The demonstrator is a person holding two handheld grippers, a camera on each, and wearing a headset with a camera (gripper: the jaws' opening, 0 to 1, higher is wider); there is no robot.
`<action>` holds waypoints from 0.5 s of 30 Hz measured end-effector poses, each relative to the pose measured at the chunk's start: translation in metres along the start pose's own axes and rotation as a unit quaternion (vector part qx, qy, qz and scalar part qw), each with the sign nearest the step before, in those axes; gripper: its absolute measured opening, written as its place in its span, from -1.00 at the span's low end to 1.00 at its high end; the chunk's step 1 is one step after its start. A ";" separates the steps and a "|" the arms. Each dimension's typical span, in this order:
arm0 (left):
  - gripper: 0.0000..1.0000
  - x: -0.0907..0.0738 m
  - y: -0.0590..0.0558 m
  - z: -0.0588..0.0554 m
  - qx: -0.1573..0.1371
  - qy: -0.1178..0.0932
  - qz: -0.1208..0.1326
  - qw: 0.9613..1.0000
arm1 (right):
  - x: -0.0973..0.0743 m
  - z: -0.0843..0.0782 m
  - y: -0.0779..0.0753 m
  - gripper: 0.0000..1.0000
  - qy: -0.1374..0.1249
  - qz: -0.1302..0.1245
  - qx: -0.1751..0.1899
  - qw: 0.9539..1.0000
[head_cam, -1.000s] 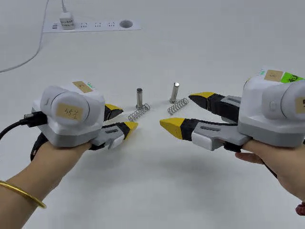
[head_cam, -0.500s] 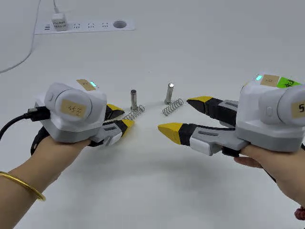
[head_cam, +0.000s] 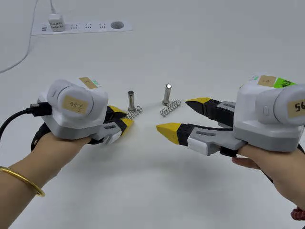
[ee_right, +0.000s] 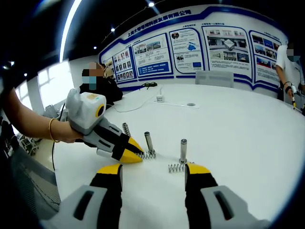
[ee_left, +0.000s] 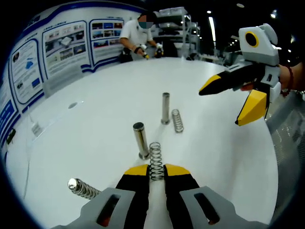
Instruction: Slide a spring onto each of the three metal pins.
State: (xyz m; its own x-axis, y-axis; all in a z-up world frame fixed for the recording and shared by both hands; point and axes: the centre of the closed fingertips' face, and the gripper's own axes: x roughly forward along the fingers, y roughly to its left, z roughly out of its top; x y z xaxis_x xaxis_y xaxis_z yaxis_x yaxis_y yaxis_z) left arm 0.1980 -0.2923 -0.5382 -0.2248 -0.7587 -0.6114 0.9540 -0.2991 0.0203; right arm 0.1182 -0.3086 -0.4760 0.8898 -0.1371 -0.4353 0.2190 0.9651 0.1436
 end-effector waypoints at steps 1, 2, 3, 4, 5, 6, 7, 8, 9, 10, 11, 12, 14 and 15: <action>-0.77 0.000 0.000 0.000 0.000 0.001 -0.001 1.000 | 0.000 0.000 -0.001 0.07 -0.001 0.000 0.005 1.000; -0.77 0.000 0.000 0.000 0.000 0.002 -0.001 1.000 | 0.000 0.000 0.000 0.07 -0.002 0.000 0.007 1.000; -0.77 0.000 -0.001 0.000 -0.004 0.003 -0.004 1.000 | 0.000 0.000 0.000 0.07 -0.002 -0.001 0.008 1.000; -0.77 0.000 -0.001 0.000 -0.010 0.004 -0.005 1.000 | -0.001 0.000 -0.001 0.07 -0.002 -0.001 0.009 1.000; -0.77 0.000 -0.001 0.000 -0.011 0.004 -0.006 1.000 | -0.001 0.001 -0.001 0.07 -0.002 -0.002 0.011 1.000; -0.77 0.000 -0.001 0.000 -0.010 0.006 -0.007 1.000 | -0.001 0.002 -0.001 0.07 -0.003 -0.002 0.015 1.000; -0.78 -0.001 -0.002 0.000 -0.008 0.006 -0.008 1.000 | -0.001 0.002 0.000 0.07 -0.005 -0.001 0.017 1.000; -0.78 -0.001 -0.003 0.000 -0.008 0.007 -0.010 1.000 | -0.001 0.004 0.000 0.07 -0.007 -0.002 0.020 1.000; -0.78 -0.001 -0.003 0.000 -0.009 0.008 -0.010 1.000 | -0.001 0.004 0.000 0.07 -0.008 -0.002 0.021 1.000; -0.79 -0.002 -0.004 -0.001 -0.010 0.008 -0.013 1.000 | -0.001 0.005 0.001 0.07 -0.009 -0.002 0.022 1.000; -0.79 -0.002 -0.005 -0.001 -0.011 0.007 -0.014 1.000 | -0.001 0.005 0.001 0.07 -0.009 -0.002 0.023 1.000; -0.79 -0.003 -0.005 -0.001 -0.010 0.007 -0.014 1.000 | -0.001 0.006 0.001 0.07 -0.009 -0.001 0.025 1.000; -0.80 -0.003 -0.005 -0.002 -0.016 0.004 -0.012 1.000 | 0.000 0.008 0.002 0.07 -0.012 0.000 0.031 0.999; -0.80 -0.004 -0.005 -0.002 -0.021 0.003 -0.012 1.000 | 0.000 0.008 0.002 0.07 -0.012 0.000 0.032 0.999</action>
State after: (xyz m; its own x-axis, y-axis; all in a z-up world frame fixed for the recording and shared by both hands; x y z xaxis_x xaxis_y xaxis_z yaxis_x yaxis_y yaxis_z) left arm 0.1943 -0.2865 -0.5376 -0.2469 -0.7477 -0.6164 0.9559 -0.2922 -0.0285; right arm 0.1212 -0.3087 -0.4686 0.8991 -0.1443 -0.4132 0.2444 0.9488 0.2004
